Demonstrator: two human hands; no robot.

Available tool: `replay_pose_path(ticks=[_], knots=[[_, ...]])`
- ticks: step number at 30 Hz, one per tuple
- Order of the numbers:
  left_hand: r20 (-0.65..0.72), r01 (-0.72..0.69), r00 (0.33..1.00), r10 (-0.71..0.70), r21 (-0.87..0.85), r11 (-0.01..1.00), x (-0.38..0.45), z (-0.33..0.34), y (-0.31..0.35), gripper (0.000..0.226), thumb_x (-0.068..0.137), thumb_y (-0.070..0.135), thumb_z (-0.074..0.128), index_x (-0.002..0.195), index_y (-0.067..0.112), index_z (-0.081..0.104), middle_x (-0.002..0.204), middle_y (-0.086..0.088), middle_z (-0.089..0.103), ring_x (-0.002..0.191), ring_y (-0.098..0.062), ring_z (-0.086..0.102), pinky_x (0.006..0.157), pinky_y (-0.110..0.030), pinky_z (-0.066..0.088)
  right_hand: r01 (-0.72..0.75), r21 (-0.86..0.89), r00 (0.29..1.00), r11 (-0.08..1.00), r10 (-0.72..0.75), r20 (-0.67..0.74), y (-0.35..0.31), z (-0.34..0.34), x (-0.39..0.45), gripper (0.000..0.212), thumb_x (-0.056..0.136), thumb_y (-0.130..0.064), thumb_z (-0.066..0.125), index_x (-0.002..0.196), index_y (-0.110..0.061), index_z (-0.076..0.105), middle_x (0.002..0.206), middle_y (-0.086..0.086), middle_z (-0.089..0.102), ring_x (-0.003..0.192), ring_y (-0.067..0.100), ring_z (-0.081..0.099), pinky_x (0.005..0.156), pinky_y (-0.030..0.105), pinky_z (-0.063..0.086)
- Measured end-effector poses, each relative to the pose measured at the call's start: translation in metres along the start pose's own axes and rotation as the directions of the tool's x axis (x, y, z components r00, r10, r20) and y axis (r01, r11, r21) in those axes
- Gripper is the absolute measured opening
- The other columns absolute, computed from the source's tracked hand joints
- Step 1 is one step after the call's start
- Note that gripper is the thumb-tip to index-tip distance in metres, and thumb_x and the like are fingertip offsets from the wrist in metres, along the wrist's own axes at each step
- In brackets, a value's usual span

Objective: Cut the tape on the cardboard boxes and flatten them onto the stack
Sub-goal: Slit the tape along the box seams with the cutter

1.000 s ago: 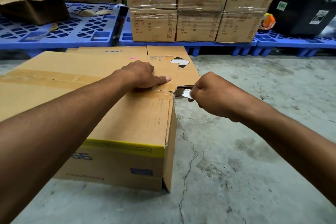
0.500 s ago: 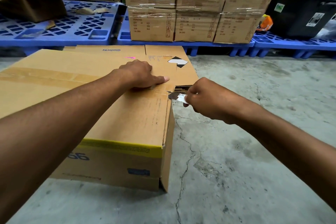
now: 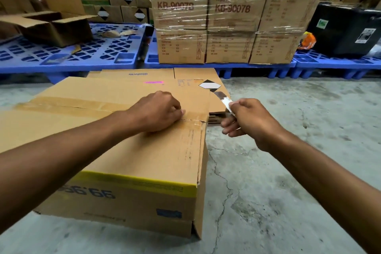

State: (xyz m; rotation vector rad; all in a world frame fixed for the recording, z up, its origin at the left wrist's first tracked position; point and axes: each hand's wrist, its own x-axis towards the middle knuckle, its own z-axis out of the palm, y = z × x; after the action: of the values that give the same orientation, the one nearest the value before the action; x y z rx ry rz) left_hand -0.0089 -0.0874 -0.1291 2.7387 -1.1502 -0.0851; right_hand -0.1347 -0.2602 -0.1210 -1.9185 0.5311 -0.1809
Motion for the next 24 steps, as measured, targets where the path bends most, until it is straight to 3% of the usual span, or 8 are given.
replay_pose_path(ticks=[2,4,5,7,12,17,20,24], knots=[[-0.031,-0.046,0.998,0.047,0.025,0.999,-0.018,0.005,-0.004,0.044,0.096,0.046,0.042,0.127,0.021,0.059,0.125,-0.001,0.057,0.112,-0.016,0.051,0.091,-0.037,0.048,-0.021,0.052,1.0,0.998,0.022,-0.018,0.005,0.016,0.005,0.028,0.103,-0.021,0.032,0.109,-0.003,0.053,0.092,0.019,0.068,0.077,0.027,0.067,0.076,0.043,0.055],[-0.088,-0.082,0.993,0.084,0.025,0.996,-0.034,0.012,-0.011,0.047,0.096,0.05,0.038,0.127,0.022,0.059,0.124,-0.001,0.054,0.112,-0.015,0.05,0.089,-0.037,0.048,-0.032,0.072,0.999,0.997,0.034,-0.034,0.006,0.035,0.007,0.03,0.101,-0.025,0.034,0.103,-0.004,0.055,0.103,0.022,0.065,0.097,0.037,0.065,0.092,0.053,0.05],[-0.12,-0.101,0.987,0.102,0.021,0.995,-0.039,0.016,-0.013,0.049,0.095,0.052,0.036,0.126,0.022,0.06,0.122,0.0,0.055,0.11,-0.015,0.05,0.088,-0.036,0.048,-0.033,0.09,0.998,0.995,0.037,-0.048,0.006,0.043,0.008,0.032,0.1,-0.028,0.034,0.099,-0.003,0.055,0.102,0.021,0.064,0.099,0.039,0.063,0.093,0.058,0.048],[-0.185,-0.119,0.976,0.118,0.004,0.993,-0.046,0.023,-0.018,0.053,0.094,0.055,0.032,0.122,0.021,0.062,0.116,0.002,0.056,0.106,-0.014,0.05,0.086,-0.034,0.047,-0.044,0.151,0.995,0.988,0.056,-0.08,0.006,0.056,0.011,0.035,0.098,-0.032,0.035,0.093,-0.002,0.053,0.09,0.015,0.058,0.086,0.034,0.06,0.091,0.062,0.046],[-0.304,-0.125,0.946,0.112,-0.023,0.992,-0.049,0.031,-0.021,0.054,0.088,0.055,0.03,0.104,0.018,0.065,0.098,0.004,0.056,0.094,-0.014,0.05,0.079,-0.032,0.044,-0.052,0.251,0.99,0.967,0.083,-0.112,0.004,0.067,0.013,0.031,0.097,-0.031,0.037,0.085,-0.007,0.052,0.084,0.009,0.049,0.078,0.024,0.047,0.096,0.061,0.044],[-0.27,-0.062,0.962,0.044,-0.058,0.996,-0.045,0.03,-0.029,0.044,0.088,0.053,0.035,0.107,0.023,0.059,0.104,0.006,0.053,0.1,-0.014,0.047,0.087,-0.031,0.039,-0.043,0.258,0.99,0.965,0.075,-0.116,0.003,0.069,0.015,0.032,0.097,-0.03,0.039,0.086,-0.005,0.055,0.086,0.008,0.052,0.081,0.023,0.048,0.097,0.06,0.044],[-0.281,-0.016,0.96,0.004,-0.038,0.999,-0.045,0.03,-0.036,0.042,0.09,0.054,0.037,0.109,0.023,0.058,0.107,0.006,0.053,0.103,-0.015,0.046,0.09,-0.033,0.037,-0.024,0.202,0.995,0.979,0.043,-0.092,0.002,0.073,0.014,0.036,0.099,-0.031,0.038,0.098,0.0,0.055,0.089,0.009,0.052,0.08,0.022,0.047,0.091,0.049,0.048],[-0.271,0.036,0.962,-0.033,0.005,0.999,-0.038,0.03,-0.03,0.035,0.089,0.054,0.045,0.1,0.021,0.051,0.1,0.006,0.05,0.097,-0.016,0.041,0.088,-0.031,0.033,-0.03,0.22,0.992,0.975,0.056,-0.113,0.001,0.069,0.022,0.035,0.098,-0.032,0.04,0.088,-0.002,0.054,0.085,0.008,0.049,0.079,0.023,0.046,0.099,0.057,0.043]])
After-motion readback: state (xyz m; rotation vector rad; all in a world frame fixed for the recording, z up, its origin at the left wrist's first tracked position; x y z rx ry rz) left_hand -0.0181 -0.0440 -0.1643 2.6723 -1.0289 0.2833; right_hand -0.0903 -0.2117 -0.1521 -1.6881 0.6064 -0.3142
